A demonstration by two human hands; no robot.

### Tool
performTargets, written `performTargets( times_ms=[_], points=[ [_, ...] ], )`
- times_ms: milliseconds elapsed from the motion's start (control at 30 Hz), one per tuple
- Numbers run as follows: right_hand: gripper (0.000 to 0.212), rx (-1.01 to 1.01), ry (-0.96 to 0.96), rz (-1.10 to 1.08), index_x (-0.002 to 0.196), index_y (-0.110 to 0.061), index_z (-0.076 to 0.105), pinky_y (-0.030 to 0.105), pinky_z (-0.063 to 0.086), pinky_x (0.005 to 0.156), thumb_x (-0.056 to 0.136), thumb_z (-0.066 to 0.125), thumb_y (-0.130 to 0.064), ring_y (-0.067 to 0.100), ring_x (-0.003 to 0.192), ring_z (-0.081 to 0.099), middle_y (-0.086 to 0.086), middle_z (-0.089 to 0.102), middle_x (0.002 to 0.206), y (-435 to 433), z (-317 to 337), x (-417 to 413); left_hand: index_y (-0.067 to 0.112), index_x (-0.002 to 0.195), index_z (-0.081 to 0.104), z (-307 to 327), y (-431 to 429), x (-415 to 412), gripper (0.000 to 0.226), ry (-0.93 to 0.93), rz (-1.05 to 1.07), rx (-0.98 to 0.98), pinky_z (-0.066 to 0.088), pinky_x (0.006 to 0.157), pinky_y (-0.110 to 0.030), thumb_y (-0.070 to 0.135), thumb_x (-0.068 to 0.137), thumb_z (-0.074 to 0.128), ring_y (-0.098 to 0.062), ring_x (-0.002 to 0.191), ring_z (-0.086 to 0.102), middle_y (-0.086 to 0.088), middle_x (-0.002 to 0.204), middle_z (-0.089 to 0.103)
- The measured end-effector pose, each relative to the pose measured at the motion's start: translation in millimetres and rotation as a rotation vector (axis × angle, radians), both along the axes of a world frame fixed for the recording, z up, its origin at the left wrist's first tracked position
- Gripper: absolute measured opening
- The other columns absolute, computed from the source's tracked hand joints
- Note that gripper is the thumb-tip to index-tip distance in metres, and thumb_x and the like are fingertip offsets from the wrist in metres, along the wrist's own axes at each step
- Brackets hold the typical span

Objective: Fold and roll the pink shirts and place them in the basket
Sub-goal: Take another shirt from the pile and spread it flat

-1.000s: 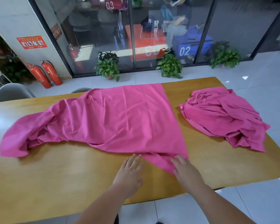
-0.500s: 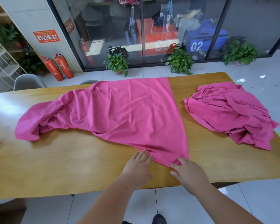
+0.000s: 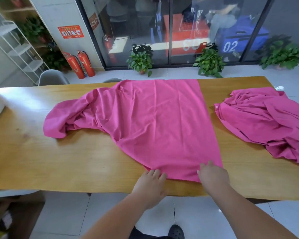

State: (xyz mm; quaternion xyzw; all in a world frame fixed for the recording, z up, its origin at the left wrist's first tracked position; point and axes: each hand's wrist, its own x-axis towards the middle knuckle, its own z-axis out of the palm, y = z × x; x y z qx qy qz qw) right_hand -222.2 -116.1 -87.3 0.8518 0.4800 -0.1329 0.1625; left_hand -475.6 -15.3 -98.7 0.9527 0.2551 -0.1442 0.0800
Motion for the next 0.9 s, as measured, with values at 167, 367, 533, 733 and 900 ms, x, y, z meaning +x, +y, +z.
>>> performTargets(
  times_ms=[167,367,533,733,900],
  points=[
    [0.033,0.032,-0.096,-0.026,0.135,-0.024,0.058,0.039,0.052,0.085,0.106,0.044,-0.032,0.024,0.117,0.057,0.002,0.053,0.126,27,-1,-9,0.026,0.153,0.040,10,11,-18,0.055,-0.143,0.026,-0.140,0.042,0.112,-0.043,0.055,0.107,0.037,-0.023,0.131,0.051,0.001,0.145,0.054],
    [0.044,0.187,-0.022,0.218,0.140,-0.023,0.057,0.045,0.054,0.093,0.104,0.052,-0.047,0.027,0.122,0.055,0.005,0.055,0.136,86,7,-60,0.029,0.154,0.040,13,55,-81,0.054,-0.218,0.252,-0.049,0.038,0.116,-0.037,0.055,0.107,0.035,-0.019,0.141,0.042,0.006,0.152,0.045],
    [0.063,0.152,0.257,0.290,0.164,-0.033,0.026,0.047,0.040,0.119,0.108,0.041,-0.056,0.027,0.153,0.032,0.005,0.030,0.168,151,11,-121,0.034,0.154,0.039,12,120,-157,0.055,-0.183,0.415,0.022,0.038,0.118,-0.039,0.058,0.104,0.034,-0.019,0.145,0.039,0.006,0.158,0.039],
    [0.062,0.182,0.360,0.282,0.164,-0.046,0.023,0.050,0.027,0.128,0.106,0.041,-0.060,0.029,0.160,0.019,0.004,0.015,0.175,222,24,-191,0.030,0.159,0.035,15,211,-242,0.059,-0.102,0.559,0.067,0.031,0.124,-0.047,0.057,0.107,0.042,-0.029,0.157,0.023,-0.005,0.171,0.024],
    [0.057,0.217,0.285,0.369,0.161,-0.049,0.030,0.049,0.027,0.128,0.106,0.043,-0.059,0.029,0.160,0.014,0.004,0.008,0.177,282,22,-240,0.030,0.164,0.026,8,276,-298,0.066,-0.090,0.605,0.069,0.021,0.129,-0.049,0.052,0.105,0.048,-0.034,0.163,0.002,-0.012,0.176,0.005]
  ],
)
